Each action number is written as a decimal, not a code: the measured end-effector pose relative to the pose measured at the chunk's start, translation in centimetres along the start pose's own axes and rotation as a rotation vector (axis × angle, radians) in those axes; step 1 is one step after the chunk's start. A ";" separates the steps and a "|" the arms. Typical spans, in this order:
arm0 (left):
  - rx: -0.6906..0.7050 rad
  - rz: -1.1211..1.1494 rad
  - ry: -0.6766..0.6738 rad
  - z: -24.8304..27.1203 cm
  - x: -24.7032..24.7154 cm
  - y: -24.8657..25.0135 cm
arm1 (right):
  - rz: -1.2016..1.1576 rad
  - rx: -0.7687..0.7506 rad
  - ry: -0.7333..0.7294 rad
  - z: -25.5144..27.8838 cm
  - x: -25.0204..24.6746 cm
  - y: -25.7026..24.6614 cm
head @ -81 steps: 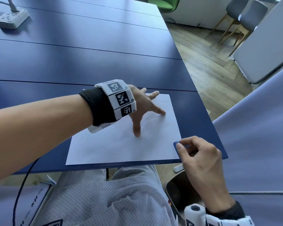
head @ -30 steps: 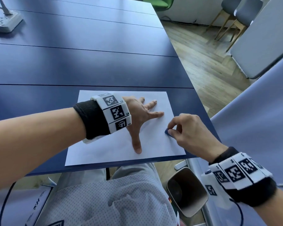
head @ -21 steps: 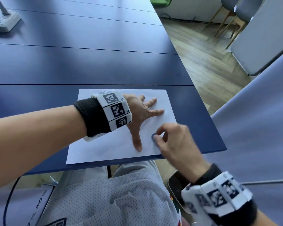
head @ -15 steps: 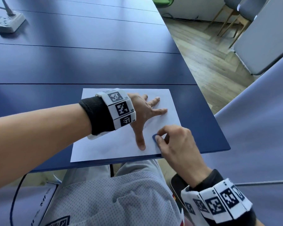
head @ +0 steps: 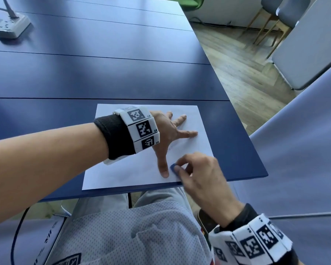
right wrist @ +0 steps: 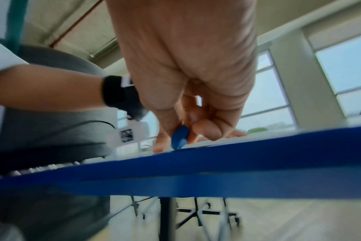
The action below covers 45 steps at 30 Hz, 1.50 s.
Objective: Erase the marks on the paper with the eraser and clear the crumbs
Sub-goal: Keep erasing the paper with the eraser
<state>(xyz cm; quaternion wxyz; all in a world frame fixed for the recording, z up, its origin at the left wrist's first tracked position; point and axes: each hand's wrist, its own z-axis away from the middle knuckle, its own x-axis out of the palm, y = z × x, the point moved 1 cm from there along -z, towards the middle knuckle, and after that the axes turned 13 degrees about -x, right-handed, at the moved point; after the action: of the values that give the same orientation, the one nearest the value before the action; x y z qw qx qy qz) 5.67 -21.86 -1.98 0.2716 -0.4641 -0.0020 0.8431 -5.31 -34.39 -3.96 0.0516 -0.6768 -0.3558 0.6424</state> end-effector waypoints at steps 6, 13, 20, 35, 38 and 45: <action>-0.004 0.000 -0.005 0.1 -0.1 -0.1 | 0.029 -0.010 -0.016 -0.1 -0.3 0.1; 0.006 0.014 0.002 0.0 0.2 -0.3 | 0.117 0.054 -0.003 -3.2 -2.2 3.3; 0.043 0.022 0.023 0.1 0.1 -0.5 | 0.119 -0.025 -0.081 -4.2 -2.6 3.2; 0.021 0.093 0.074 1.0 0.3 -0.7 | 0.053 -0.059 -0.245 -4.4 -3.3 3.5; 0.022 0.091 0.081 1.0 0.2 -0.8 | 0.015 -0.034 -0.320 -5.2 -4.9 4.3; 0.013 0.129 0.085 1.8 0.5 -1.5 | 0.083 0.255 -0.115 -9.8 -7.3 10.6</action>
<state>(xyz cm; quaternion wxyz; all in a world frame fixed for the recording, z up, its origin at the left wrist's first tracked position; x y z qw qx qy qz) 4.74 -19.95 -0.98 0.2197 -0.4968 0.0447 0.8384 8.58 -42.47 -1.83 0.0899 -0.6411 -0.2454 0.7216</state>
